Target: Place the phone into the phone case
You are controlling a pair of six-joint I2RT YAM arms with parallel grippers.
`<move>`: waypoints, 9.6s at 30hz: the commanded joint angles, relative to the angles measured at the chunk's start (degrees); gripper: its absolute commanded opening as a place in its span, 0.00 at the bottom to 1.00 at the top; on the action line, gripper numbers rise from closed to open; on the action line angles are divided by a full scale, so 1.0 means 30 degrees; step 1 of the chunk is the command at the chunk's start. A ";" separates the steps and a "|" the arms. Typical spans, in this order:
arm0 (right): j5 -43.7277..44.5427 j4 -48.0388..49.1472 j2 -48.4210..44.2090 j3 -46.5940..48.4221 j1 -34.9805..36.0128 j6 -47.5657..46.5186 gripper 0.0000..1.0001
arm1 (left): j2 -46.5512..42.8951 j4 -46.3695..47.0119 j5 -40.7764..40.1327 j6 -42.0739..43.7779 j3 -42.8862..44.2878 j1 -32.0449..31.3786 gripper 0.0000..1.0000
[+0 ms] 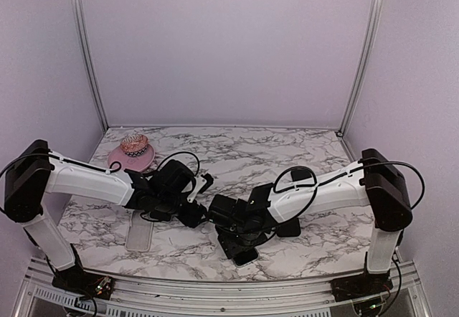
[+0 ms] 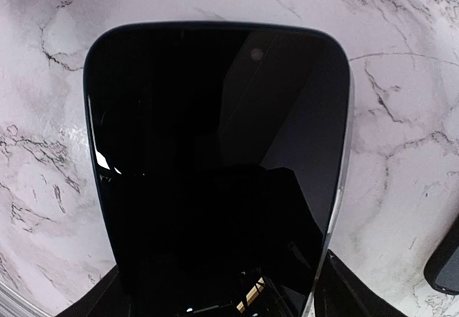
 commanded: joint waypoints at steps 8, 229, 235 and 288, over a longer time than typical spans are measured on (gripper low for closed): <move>0.0613 0.0650 -0.0494 -0.0598 0.0121 -0.0914 0.40 | -0.0770 0.0005 0.0580 -0.0112 -0.0139 0.0035 0.59; -1.7408 2.2114 -1.3874 -1.0522 -0.8339 -1.2099 0.00 | -0.2747 1.7642 1.3033 -0.1515 -0.4560 -0.0225 0.67; -1.7813 2.2267 -1.3431 -1.0008 -0.8317 -1.1863 0.00 | -0.2810 1.7664 1.2035 -0.0768 -0.4424 -0.0588 0.25; -1.6432 1.7073 -0.6530 -1.0897 -1.1306 -0.3697 0.00 | -0.2800 -0.2160 -0.5448 -0.3215 -0.0244 0.1587 0.99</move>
